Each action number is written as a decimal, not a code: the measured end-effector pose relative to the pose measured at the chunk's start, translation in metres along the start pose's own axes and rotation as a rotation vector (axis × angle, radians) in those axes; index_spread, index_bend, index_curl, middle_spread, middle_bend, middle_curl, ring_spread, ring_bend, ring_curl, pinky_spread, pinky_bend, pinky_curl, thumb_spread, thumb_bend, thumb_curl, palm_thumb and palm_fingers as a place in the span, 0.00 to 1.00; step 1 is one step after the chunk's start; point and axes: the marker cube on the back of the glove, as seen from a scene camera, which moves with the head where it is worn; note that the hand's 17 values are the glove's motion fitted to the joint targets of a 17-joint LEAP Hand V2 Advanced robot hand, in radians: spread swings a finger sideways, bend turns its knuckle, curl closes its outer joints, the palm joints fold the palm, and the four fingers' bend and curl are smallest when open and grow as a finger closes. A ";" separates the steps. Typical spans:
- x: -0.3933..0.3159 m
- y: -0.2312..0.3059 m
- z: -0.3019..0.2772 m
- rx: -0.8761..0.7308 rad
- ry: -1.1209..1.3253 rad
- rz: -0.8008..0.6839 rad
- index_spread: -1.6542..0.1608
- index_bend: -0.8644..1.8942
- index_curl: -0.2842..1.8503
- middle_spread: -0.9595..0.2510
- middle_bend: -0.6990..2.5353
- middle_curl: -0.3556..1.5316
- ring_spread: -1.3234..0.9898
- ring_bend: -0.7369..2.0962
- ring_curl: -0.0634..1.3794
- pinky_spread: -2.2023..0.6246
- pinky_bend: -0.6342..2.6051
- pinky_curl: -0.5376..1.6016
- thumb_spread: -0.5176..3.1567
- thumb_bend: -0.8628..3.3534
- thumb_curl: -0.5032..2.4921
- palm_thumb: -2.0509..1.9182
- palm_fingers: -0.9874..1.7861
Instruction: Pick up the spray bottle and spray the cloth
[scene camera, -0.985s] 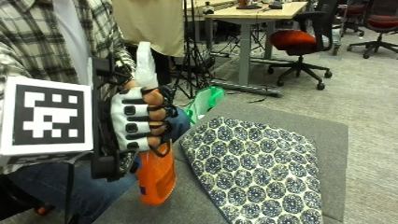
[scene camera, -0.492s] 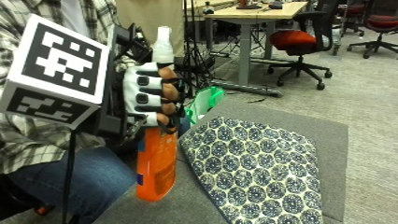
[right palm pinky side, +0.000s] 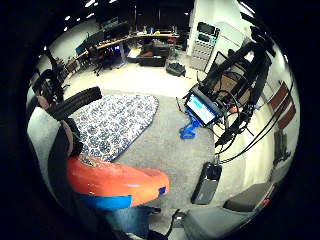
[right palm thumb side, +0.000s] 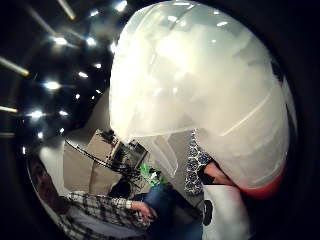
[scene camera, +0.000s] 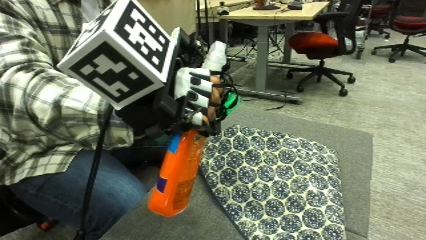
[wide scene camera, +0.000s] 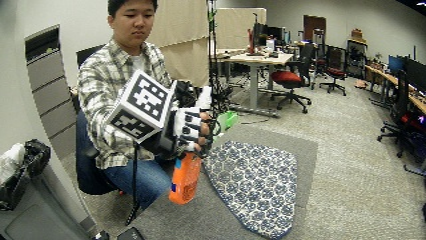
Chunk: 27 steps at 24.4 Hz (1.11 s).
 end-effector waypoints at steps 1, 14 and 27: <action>-0.003 -0.003 0.004 -0.018 0.020 -0.004 0.77 0.43 0.41 0.68 0.38 0.47 0.49 0.45 0.37 0.72 0.36 0.44 0.23 0.20 0.42 0.76 0.83; -0.031 -0.018 0.054 -0.213 0.314 -0.118 0.77 0.42 0.41 0.67 0.38 0.47 0.49 0.45 0.37 0.72 0.36 0.44 0.23 0.20 0.43 0.76 0.83; -0.041 -0.013 0.071 -0.347 0.582 -0.240 0.77 0.42 0.42 0.67 0.38 0.47 0.49 0.45 0.37 0.72 0.37 0.44 0.23 0.20 0.43 0.76 0.83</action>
